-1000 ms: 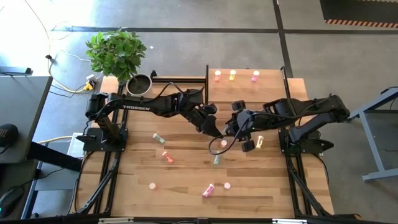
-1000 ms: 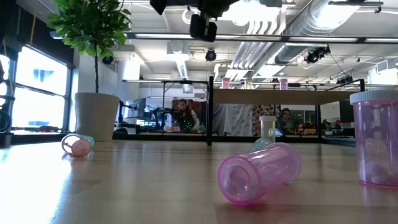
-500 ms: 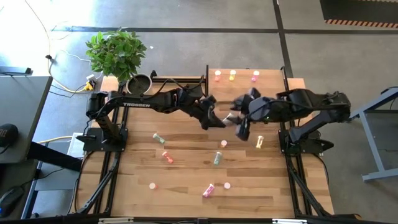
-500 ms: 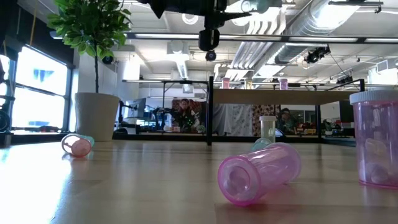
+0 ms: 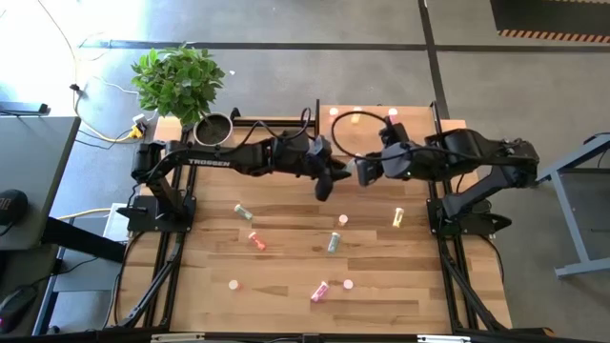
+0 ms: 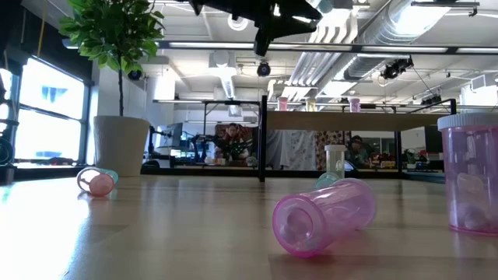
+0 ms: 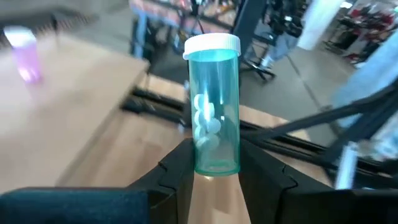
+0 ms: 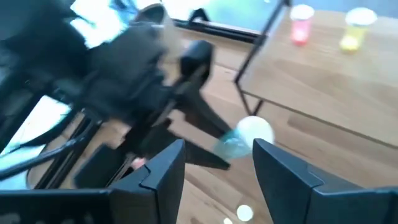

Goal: Pick and place medicine bottles onto shelf by color
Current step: Put the bottom blue medicine bottle on the shelf

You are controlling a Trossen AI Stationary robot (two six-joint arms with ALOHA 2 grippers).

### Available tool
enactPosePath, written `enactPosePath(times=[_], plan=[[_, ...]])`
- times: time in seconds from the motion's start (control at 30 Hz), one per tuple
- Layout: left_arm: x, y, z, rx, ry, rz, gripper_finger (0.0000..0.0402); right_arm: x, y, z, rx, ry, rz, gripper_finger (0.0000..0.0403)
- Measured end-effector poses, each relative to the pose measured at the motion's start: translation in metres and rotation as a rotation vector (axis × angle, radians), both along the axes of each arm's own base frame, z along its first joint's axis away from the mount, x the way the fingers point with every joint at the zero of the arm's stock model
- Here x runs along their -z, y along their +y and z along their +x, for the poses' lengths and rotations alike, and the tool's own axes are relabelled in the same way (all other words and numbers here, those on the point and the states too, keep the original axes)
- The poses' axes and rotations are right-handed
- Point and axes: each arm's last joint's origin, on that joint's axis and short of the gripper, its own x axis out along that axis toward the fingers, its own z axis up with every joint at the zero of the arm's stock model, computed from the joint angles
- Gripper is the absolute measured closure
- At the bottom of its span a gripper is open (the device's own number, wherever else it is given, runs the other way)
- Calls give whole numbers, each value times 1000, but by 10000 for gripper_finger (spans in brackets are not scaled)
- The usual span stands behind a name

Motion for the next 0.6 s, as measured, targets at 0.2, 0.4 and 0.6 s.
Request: enactPosePath(times=[0.2,0.4,0.6], plan=[[-6,-6,3,-53,-32,182,300,0,-17,-2,37,11,38,224],[-6,-10,4,-86,-6,285,300,-1,-32,-2,46,33,17,224],[-7,-9,4,-124,6,346,300,0,-40,1,17,28,63,224]])
